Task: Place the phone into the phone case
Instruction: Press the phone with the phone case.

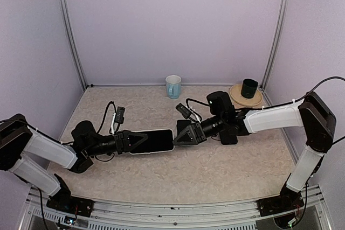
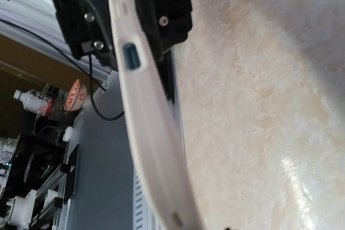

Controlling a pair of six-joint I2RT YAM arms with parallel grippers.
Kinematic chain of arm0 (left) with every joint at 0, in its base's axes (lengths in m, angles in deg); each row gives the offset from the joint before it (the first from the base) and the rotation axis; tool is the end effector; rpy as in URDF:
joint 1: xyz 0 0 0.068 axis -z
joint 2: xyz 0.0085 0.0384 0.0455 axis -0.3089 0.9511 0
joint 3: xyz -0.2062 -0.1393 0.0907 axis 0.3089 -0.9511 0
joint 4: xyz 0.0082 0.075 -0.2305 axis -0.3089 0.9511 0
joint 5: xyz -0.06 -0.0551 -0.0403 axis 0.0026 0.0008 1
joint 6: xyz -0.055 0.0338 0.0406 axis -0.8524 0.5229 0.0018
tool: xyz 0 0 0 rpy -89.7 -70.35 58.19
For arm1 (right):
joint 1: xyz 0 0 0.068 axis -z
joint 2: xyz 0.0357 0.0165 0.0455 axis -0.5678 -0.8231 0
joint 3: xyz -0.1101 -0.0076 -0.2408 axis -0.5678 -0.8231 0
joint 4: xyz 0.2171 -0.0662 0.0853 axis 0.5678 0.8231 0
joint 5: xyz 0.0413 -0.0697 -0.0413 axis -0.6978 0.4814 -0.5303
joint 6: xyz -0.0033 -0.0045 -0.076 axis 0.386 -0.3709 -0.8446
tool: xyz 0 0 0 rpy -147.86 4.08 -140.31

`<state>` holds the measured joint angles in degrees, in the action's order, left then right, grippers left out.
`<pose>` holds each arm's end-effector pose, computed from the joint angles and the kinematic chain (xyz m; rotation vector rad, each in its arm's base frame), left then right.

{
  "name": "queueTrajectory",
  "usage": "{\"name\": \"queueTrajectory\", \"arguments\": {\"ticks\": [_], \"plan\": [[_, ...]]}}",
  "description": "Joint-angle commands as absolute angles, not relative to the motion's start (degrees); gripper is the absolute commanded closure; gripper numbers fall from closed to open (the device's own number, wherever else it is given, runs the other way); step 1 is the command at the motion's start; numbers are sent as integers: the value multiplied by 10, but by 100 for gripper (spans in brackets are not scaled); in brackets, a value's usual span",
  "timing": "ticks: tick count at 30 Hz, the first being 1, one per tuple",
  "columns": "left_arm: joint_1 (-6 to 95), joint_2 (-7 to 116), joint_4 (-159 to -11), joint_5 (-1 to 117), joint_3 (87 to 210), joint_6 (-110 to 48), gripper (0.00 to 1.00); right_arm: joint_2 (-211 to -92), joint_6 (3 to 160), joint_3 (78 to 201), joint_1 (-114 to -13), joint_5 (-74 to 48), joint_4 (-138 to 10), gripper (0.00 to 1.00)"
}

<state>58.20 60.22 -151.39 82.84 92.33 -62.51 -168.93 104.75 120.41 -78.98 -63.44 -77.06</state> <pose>0.1729 -0.1926 0.1948 0.4893 1.6826 -1.5493 0.2185 0.2908 0.2079 -1.0006 2.1274 1.7862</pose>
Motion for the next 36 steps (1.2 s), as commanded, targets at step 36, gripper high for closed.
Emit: {"name": "queueTrajectory", "arguments": {"ticks": [36], "plan": [[582, 590, -1544, 819, 920, -613, 100, -1683, 952, 1264, -821, -542, -671, 71]]}}
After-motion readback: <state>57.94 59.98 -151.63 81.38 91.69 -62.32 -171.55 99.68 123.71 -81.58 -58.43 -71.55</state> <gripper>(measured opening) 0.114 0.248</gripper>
